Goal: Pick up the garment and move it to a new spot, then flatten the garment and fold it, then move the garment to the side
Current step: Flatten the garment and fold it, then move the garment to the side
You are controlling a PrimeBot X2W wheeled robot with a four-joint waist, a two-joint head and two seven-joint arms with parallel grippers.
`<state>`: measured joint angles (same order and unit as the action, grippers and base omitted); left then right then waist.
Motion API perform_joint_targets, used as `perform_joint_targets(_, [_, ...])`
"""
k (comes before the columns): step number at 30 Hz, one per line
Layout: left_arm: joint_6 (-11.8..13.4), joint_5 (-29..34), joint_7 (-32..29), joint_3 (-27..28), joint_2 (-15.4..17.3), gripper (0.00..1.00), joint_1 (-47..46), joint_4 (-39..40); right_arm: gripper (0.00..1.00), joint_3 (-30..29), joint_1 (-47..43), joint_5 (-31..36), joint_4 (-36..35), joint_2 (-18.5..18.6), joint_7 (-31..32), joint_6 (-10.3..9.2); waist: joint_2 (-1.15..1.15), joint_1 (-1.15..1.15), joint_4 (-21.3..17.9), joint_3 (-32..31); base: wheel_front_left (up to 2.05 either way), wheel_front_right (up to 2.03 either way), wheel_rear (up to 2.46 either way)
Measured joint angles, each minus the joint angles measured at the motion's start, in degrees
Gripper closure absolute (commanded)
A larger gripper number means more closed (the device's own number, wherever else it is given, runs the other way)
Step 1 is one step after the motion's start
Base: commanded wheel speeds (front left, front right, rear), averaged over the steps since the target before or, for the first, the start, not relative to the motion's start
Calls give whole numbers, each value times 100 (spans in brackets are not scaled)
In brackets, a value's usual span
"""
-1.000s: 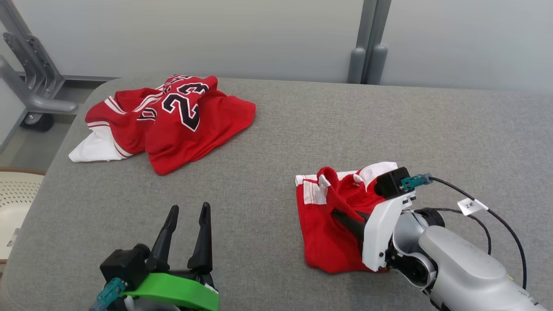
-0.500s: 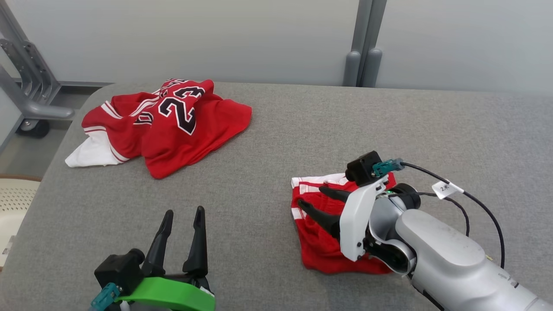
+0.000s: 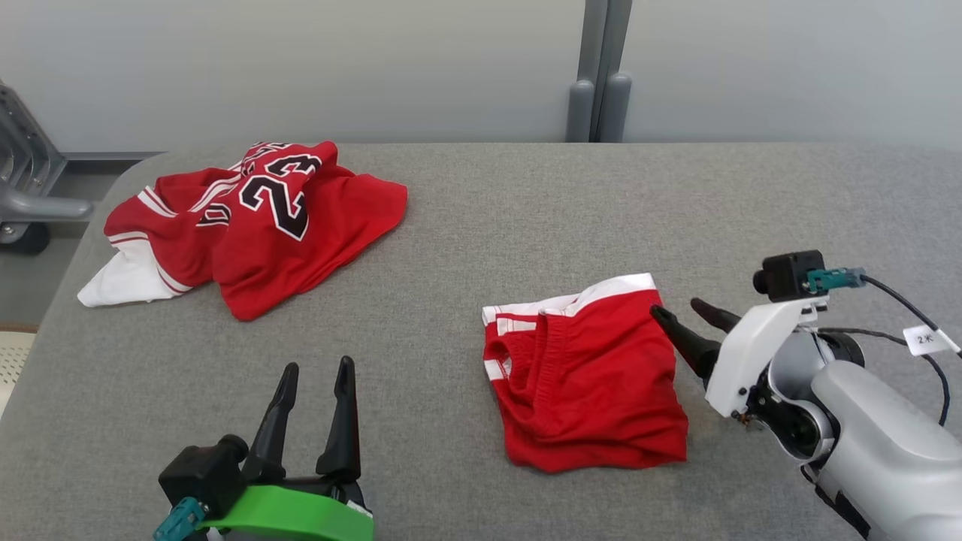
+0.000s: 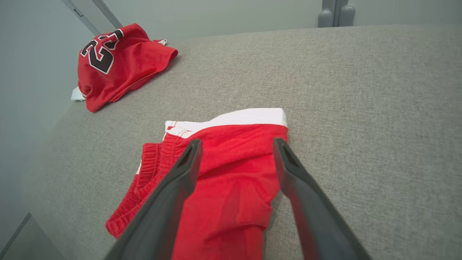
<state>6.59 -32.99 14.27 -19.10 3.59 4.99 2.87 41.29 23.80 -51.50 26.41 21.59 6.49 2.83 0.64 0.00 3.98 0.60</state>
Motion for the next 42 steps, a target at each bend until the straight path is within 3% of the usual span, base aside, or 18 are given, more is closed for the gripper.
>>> perform_joint_targets(17, [2, 157, -21, -135, -2, 0, -38, 133, 0, -458, -321, -736, 421, -52, -89, -29, 0, 0, 122, 522, 0, 0, 0])
perform_joint_targets(30, [7, 157, -60, -76, -20, 0, -155, 114, 0, -524, -303, -1146, 795, -225, 205, 166, 0, 0, 442, 729, 0, 0, 0])
perform_joint_targets(31, [7, 157, -60, -68, -21, 0, -155, 112, 16, -524, -296, -1158, 804, -226, 219, 190, 0, 0, 444, 733, 0, 0, 0])
perform_joint_targets(32, [7, 157, -60, -58, -22, 0, -155, 111, 51, -525, -286, -1161, 813, -230, 221, 199, 0, 0, 445, 736, 0, 0, 0])
perform_joint_targets(34, [7, 157, -60, -33, -23, 0, -155, 107, 71, -537, -274, -1161, 822, -258, 219, 220, 0, 0, 441, 743, 0, 0, 0])
perform_joint_targets(35, [7, 157, -60, -23, -24, 0, -155, 105, 95, -535, -259, -1160, 835, -275, 218, 221, 0, 0, 437, 746, 0, 0, 0])
perform_joint_targets(36, [7, 157, -60, -14, -24, 0, -155, 105, 100, -532, -243, -1160, 844, -288, 218, 225, 0, 0, 431, 751, 0, 0, 0])
perform_joint_targets(42, [9, 157, -59, 71, -30, 0, -155, 111, 100, -491, -13, -1076, 853, -254, 202, 281, 0, 0, 333, 781, 0, 0, 0])
